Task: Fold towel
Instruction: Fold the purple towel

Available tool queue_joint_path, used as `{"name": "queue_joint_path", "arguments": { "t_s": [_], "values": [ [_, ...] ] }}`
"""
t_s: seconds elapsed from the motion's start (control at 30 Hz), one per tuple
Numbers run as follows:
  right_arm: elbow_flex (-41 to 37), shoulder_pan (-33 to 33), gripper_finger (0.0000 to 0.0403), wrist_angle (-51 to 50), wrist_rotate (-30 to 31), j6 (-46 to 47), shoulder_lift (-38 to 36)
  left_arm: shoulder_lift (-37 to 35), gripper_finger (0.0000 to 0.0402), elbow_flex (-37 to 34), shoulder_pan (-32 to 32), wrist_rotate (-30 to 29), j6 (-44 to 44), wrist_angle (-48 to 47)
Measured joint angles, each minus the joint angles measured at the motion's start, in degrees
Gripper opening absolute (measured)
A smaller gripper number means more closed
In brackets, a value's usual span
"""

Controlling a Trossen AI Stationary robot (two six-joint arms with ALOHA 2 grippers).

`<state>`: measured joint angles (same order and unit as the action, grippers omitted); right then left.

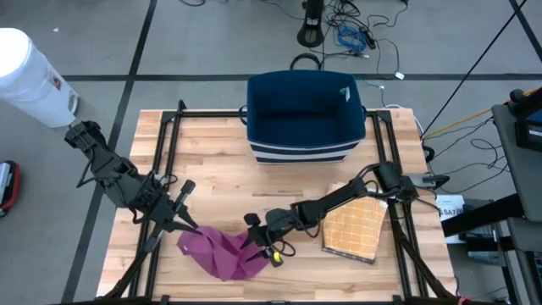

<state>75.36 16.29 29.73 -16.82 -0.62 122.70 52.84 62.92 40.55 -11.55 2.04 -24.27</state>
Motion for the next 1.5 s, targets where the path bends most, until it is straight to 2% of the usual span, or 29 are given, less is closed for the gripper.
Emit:
{"name": "queue_joint_path", "arguments": {
  "t_s": [0.2, 0.33, 0.8, 0.97, 1.2, 1.37, 1.5],
  "values": [
    [7.08, -0.40, 0.0183, -7.00, 0.70, 0.01, 5.27, 0.00, 0.0000, -0.02, -0.45, 0.02, 0.00, 0.48],
    [9.74, -0.61, 0.0183, -8.16, 1.72, 0.40, 7.58, 0.00, 0.0000, -0.02, -0.45, 0.02, 0.04, 0.49],
    [10.81, 0.04, 0.0180, -4.63, -1.75, -0.04, 8.23, 0.00, 0.0000, -0.02, -0.45, -1.37, 2.16, 0.63],
    [10.81, 0.47, 0.0136, -4.62, -1.63, -0.90, 8.23, 0.00, 0.0000, -0.02, -0.46, -3.50, 3.86, 1.26],
    [10.79, 0.70, 0.0012, -5.55, -1.58, -4.30, 8.23, 0.00, 0.0000, -0.02, -0.46, -4.44, 4.46, 1.35],
    [10.78, 0.68, 0.0001, -7.31, -1.29, -4.57, 8.19, 0.00, 0.0000, -0.02, -0.44, -4.43, 4.18, 1.30],
    [10.70, 0.68, 0.0001, -12.93, -1.25, -5.24, 5.86, 0.00, 0.0000, -0.02, -0.41, -4.02, 4.07, 1.26]
  ]
}}
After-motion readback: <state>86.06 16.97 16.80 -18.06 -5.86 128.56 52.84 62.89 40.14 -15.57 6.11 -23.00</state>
